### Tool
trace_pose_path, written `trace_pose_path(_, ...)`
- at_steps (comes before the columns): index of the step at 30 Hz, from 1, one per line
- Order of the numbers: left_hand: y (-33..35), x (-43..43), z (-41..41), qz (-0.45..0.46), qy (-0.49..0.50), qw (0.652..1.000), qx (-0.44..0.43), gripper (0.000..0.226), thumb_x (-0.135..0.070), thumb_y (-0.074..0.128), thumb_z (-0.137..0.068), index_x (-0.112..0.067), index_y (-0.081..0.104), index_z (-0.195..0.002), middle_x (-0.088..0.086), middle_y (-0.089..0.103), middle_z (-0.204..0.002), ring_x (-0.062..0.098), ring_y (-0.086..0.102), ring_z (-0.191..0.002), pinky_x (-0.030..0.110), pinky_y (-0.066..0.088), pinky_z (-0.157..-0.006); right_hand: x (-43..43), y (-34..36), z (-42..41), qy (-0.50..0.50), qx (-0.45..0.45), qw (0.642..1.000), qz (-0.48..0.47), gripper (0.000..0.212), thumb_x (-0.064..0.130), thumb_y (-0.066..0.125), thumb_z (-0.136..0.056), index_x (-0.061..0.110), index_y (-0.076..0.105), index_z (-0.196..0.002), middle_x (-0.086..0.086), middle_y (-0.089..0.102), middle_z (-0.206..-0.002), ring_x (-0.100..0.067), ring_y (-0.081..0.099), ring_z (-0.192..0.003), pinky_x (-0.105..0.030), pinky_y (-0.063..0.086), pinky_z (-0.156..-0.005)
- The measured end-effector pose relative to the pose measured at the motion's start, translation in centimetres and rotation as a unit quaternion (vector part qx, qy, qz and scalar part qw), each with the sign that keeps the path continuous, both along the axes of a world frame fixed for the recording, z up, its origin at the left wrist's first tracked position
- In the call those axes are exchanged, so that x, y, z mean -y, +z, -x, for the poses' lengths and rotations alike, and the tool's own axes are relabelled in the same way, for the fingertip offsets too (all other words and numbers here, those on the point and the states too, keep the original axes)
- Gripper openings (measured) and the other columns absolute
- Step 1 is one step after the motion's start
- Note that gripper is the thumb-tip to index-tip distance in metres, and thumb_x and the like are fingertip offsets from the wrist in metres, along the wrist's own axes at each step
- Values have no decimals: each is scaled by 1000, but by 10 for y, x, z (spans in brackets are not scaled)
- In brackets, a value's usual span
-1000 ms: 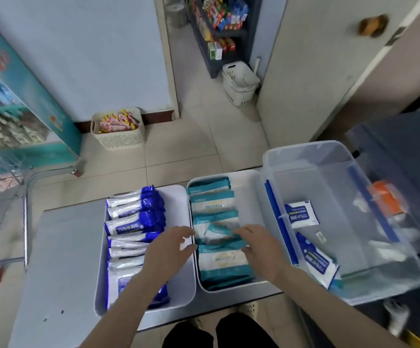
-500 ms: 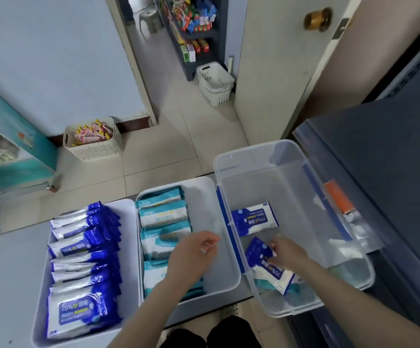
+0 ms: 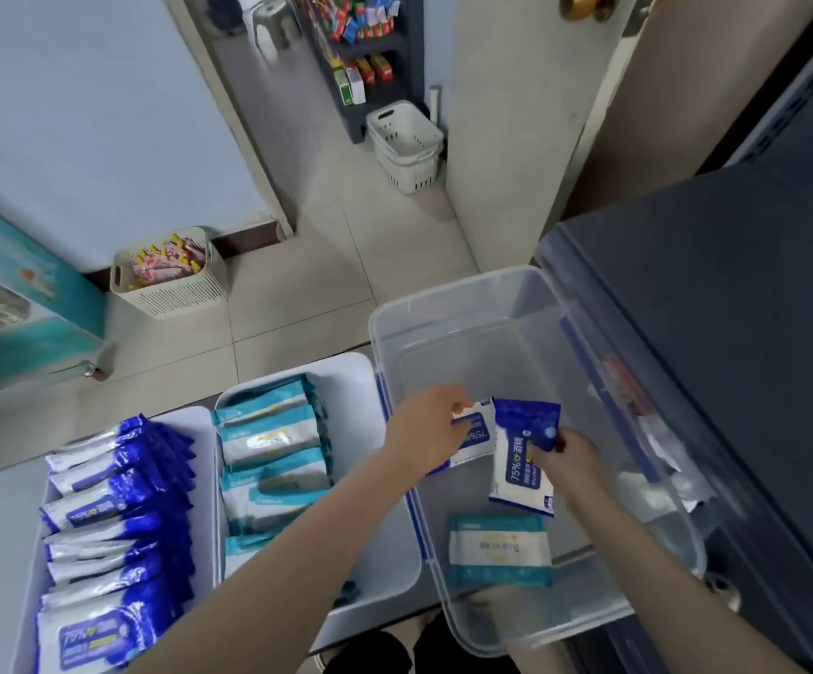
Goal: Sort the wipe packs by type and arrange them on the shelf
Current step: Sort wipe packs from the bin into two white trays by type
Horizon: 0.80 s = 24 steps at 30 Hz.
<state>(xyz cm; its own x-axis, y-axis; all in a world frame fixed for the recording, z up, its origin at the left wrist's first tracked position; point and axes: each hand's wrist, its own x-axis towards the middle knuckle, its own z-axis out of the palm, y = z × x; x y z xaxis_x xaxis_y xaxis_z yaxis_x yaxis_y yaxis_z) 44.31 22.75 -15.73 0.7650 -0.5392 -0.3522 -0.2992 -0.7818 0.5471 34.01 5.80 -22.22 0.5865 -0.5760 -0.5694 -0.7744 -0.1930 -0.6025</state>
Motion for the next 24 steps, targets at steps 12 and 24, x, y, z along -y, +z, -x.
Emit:
trace_pose_path(12,-94,45,-25,-228,-79,970,9,40,-17,70,-81,-9,55,-117,10,59,-116,29,56,-109,38,48,-83,17,0,22,-57,45,996,-59,15,15,72,-81,12,58,-86,-6,68,-83,-21,68,-72,-39,56,-66)
trace_pose_path(24,-38,41,-42,-89,-14,991,-99,25,-33,43,-99,-16,57,-111,8,66,-102,25,63,-91,35,49,-77,21,35,-8,261,18,960,101,23,12,61,-82,29,67,-97,12,68,-97,-13,63,-90,-25,47,-71)
